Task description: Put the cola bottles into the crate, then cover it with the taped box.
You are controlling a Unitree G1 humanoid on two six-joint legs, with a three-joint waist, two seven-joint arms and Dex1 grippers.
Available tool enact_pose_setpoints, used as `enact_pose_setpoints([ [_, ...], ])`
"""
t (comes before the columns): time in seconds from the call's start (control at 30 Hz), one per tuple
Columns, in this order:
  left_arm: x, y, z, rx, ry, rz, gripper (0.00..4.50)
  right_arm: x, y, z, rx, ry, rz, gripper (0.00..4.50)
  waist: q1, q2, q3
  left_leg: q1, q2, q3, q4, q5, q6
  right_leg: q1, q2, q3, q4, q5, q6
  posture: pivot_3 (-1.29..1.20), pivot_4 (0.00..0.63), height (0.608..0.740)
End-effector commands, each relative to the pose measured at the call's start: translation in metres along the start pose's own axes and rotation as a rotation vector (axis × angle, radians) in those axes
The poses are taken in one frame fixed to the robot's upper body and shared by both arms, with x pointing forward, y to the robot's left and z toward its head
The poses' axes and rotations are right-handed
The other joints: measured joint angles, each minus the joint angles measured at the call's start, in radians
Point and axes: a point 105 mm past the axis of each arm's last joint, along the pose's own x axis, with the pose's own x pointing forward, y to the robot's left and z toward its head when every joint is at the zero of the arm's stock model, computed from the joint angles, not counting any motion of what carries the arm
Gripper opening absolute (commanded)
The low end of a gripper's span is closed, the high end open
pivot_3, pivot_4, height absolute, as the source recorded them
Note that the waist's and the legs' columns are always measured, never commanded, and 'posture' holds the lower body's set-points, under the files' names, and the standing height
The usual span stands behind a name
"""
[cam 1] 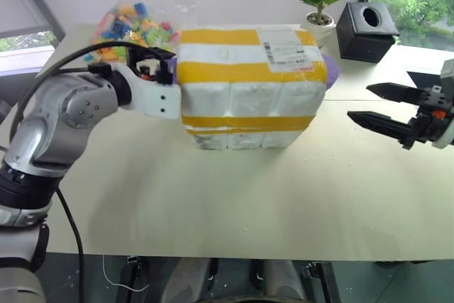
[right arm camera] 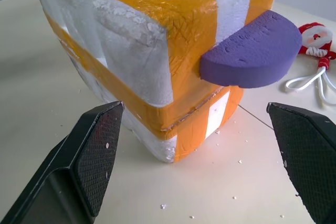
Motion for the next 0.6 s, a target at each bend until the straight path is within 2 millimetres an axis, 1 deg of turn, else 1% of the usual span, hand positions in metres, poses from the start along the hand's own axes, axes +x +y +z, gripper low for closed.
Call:
enact_pose_setpoints([
  [0.03, -0.016, 0.004, -0.015, -0.054, 0.044, 0.001, 4.39, -0.005, 0.000, 0.012, -0.056, -0.031, -0.012, 4.50, 0.001, 0.000, 0.000, 0.000, 0.000, 0.000, 0.000, 0.000, 0.000, 0.000, 0.000, 0.000, 0.000, 0.000, 0.000, 0.00, 0.150, 0.732],
  [0.13, -0.031, -0.005, -0.025, -0.272, -0.004, -0.056, 4.39, -0.006, -0.002, 0.010, -0.053, -0.026, -0.015, 4.50, 0.001, 0.000, 0.000, 0.000, 0.000, 0.000, 0.000, 0.000, 0.000, 0.000, 0.000, 0.000, 0.000, 0.000, 0.000, 0.00, 0.150, 0.732],
  [0.2, -0.038, 0.004, -0.027, -0.484, -0.081, -0.021, 4.39, -0.006, -0.003, 0.009, -0.051, -0.023, -0.014, 4.50, 0.004, 0.000, 0.000, 0.000, 0.000, 0.000, 0.000, 0.000, 0.000, 0.000, 0.000, 0.000, 0.000, 0.000, 0.000, 0.00, 0.150, 0.732],
  [0.23, -0.041, 0.005, -0.026, -0.572, -0.128, -0.029, 4.39, -0.005, -0.003, 0.008, -0.050, -0.022, -0.014, 4.50, 0.005, 0.000, 0.000, 0.000, 0.000, 0.000, 0.000, 0.000, 0.000, 0.000, 0.000, 0.000, 0.000, 0.000, 0.000, 0.00, 0.150, 0.732],
  [0.27, -0.048, 0.003, -0.021, -0.683, -0.208, -0.072, 4.39, -0.005, -0.003, 0.008, -0.049, -0.021, -0.013, 4.50, 0.004, 0.000, 0.000, 0.000, 0.000, -0.001, 0.000, 0.000, 0.000, 0.000, 0.000, -0.001, 0.000, 0.000, 0.000, 0.00, 0.150, 0.732],
  [0.33, -0.070, 0.002, -0.014, -0.934, -0.374, -0.180, 4.39, -0.004, -0.004, 0.006, -0.048, -0.017, -0.010, 4.50, -0.001, 0.000, 0.000, 0.000, 0.000, -0.001, 0.000, 0.000, 0.000, 0.000, 0.000, -0.001, 0.000, 0.000, 0.000, 0.00, 0.150, 0.732],
  [0.43, -0.103, 0.007, -0.013, -1.220, -0.519, -0.352, 4.39, -0.004, -0.003, 0.004, -0.048, -0.004, 0.006, 4.50, -0.018, 0.000, 0.000, 0.000, 0.001, -0.001, 0.000, 0.000, 0.000, 0.000, 0.001, -0.001, 0.000, 0.000, 0.000, 0.00, 0.150, 0.732],
  [0.5, -0.120, 0.015, -0.016, -1.342, -0.588, -0.410, 4.39, -0.003, -0.002, 0.003, -0.044, 0.004, 0.027, 4.50, -0.028, 0.001, 0.000, 0.000, 0.002, -0.001, 0.000, 0.000, 0.000, 0.000, 0.002, -0.001, 0.000, 0.000, 0.000, 0.00, 0.150, 0.732],
  [0.6, -0.125, 0.018, -0.024, -1.412, -0.590, -0.426, 4.39, -0.001, 0.002, 0.003, -0.045, 0.014, 0.063, 4.50, -0.028, 0.001, 0.000, 0.004, 0.002, 0.000, 0.000, 0.000, 0.000, 0.003, 0.002, -0.001, 0.000, 0.000, 0.000, 0.00, 0.150, 0.732],
])
